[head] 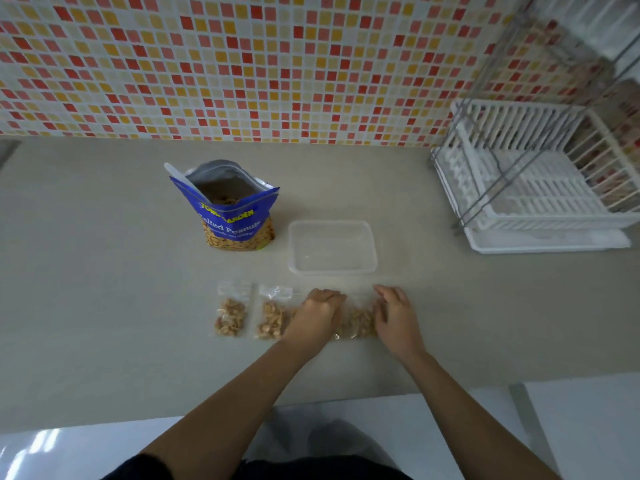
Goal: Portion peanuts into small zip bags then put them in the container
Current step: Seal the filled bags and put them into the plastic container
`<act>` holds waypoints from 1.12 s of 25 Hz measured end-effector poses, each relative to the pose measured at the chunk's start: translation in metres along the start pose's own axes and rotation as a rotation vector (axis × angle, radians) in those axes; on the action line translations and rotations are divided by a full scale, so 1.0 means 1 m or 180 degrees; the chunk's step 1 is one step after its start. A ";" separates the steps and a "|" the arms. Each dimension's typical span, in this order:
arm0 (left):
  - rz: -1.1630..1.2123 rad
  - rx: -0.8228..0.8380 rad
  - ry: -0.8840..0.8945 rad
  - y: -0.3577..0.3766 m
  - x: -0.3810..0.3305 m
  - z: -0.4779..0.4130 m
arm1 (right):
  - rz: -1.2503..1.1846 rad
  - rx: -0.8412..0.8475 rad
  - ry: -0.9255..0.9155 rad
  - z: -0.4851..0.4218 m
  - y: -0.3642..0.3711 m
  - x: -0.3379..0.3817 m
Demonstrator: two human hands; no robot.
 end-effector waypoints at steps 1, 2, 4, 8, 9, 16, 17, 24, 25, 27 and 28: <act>-0.0125 0.0024 0.0034 0.010 -0.006 -0.008 | -0.0001 0.0154 0.0072 -0.007 0.001 -0.007; -0.0365 0.0065 0.0013 0.016 -0.012 -0.014 | 0.0012 0.0323 0.0141 -0.013 0.004 -0.009; -0.0779 0.0227 0.0102 0.029 -0.020 -0.019 | 0.0012 0.0609 0.0239 -0.023 0.008 -0.013; -0.1176 0.0306 -0.0013 0.042 -0.016 -0.023 | -0.0159 0.0618 0.0015 -0.029 0.005 -0.014; -0.1150 0.0261 -0.0058 0.042 -0.015 -0.024 | -0.0207 0.0585 -0.0086 -0.029 0.004 -0.012; -0.0227 -0.0289 -0.0144 0.018 -0.025 -0.007 | -0.0915 0.0364 -0.0549 -0.013 -0.009 -0.008; 0.0032 -0.0462 -0.0250 0.012 -0.025 -0.005 | -0.1207 0.0370 -0.0531 -0.010 -0.011 -0.010; 0.1052 -0.0496 -0.0395 0.000 -0.034 -0.006 | -0.2480 0.0499 -0.0333 0.009 -0.024 -0.013; 0.1186 -0.0560 -0.0423 -0.002 -0.035 -0.006 | -0.2584 0.0441 -0.0252 0.010 -0.025 -0.016; 0.1339 -0.0545 -0.0431 -0.004 -0.040 -0.005 | -0.2747 0.0261 -0.0080 0.015 -0.029 -0.023; 0.1336 -0.0487 -0.0394 -0.004 -0.042 -0.004 | -0.2816 0.0191 -0.0027 0.017 -0.030 -0.025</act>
Point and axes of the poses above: each hand's wrist, its own z-axis away from the middle knuckle, its own y-axis out of the palm, x = y × z, the point moved 7 cm from there along -z, towards the middle knuckle, and after that the axes turned 13 degrees about x, right-handed, at the moved point
